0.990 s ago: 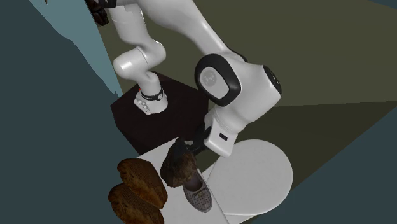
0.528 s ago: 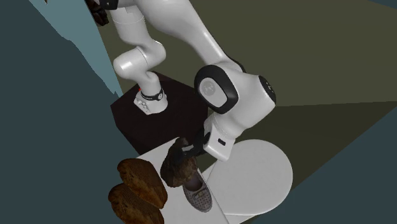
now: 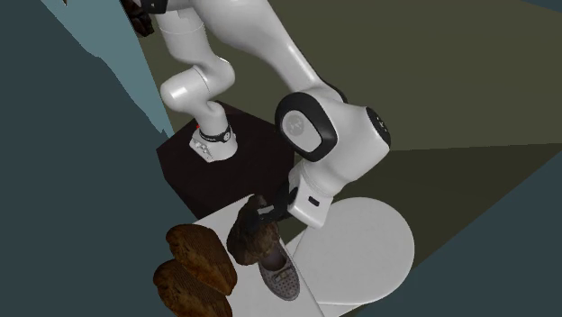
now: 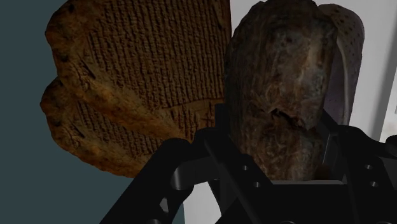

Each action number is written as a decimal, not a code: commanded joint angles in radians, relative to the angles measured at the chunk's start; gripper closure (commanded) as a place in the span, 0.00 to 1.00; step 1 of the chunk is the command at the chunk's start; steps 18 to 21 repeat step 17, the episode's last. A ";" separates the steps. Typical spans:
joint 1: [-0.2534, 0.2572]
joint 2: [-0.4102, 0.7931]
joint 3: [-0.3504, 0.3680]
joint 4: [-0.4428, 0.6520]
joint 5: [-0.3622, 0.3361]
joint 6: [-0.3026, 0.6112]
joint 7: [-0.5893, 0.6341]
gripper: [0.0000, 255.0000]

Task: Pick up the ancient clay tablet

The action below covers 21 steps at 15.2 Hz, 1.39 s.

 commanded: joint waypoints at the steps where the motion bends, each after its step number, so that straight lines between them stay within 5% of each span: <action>1: 0.001 -0.005 0.001 0.006 0.002 -0.011 -0.006 1.00; 21: 0.008 -0.062 0.007 0.123 0.015 -0.164 -0.088 1.00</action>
